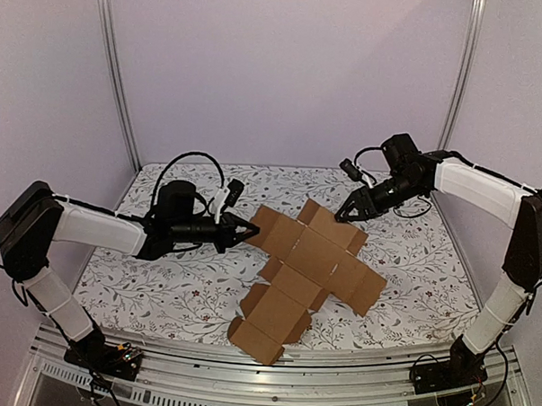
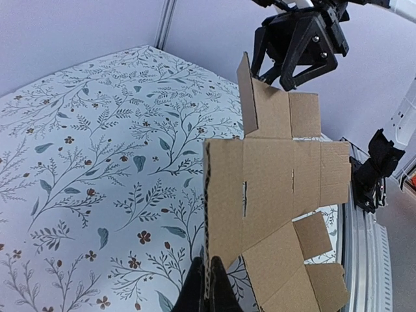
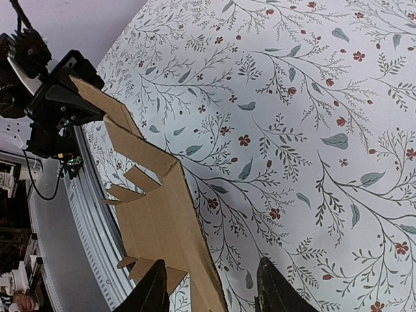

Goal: Fold the paper box

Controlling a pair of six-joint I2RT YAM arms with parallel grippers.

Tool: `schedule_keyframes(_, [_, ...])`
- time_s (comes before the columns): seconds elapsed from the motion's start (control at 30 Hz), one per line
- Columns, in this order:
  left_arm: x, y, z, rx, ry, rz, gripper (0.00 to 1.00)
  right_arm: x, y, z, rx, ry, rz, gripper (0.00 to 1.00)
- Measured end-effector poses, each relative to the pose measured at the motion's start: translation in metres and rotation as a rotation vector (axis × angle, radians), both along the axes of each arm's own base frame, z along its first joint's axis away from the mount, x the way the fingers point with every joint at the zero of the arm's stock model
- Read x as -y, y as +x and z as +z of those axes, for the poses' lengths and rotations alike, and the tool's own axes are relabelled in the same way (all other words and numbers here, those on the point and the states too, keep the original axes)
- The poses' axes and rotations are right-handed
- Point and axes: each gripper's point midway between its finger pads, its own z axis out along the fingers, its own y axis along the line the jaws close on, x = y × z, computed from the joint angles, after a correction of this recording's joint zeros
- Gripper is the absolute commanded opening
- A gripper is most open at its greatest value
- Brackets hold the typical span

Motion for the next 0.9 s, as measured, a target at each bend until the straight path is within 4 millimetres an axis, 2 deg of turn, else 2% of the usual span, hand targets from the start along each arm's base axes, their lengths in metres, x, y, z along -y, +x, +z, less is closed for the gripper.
schedule_keyframes(0.1, [-0.001,0.0,0.001,0.0,-0.003,0.0,0.0,-0.003,-0.004,0.0,-0.01,-0.002,0.027,0.33])
schedule_keyframes(0.23, [-0.003,0.0,0.005,0.001,-0.015,-0.003,0.0,-0.004,-0.011,0.0,-0.019,-0.016,0.06,0.29])
schedule_keyframes(0.6, [-0.005,0.0,0.01,0.003,-0.035,-0.008,0.0,-0.009,-0.027,0.002,-0.027,-0.038,0.127,0.0])
schedule_keyframes(0.83, [-0.007,0.001,0.01,0.0,-0.037,-0.01,0.01,-0.015,-0.032,0.007,-0.014,-0.042,0.149,0.0])
schedule_keyframes(0.9, [-0.007,0.002,0.01,-0.006,-0.037,-0.006,0.11,-0.016,-0.033,0.008,-0.007,-0.054,0.153,0.0])
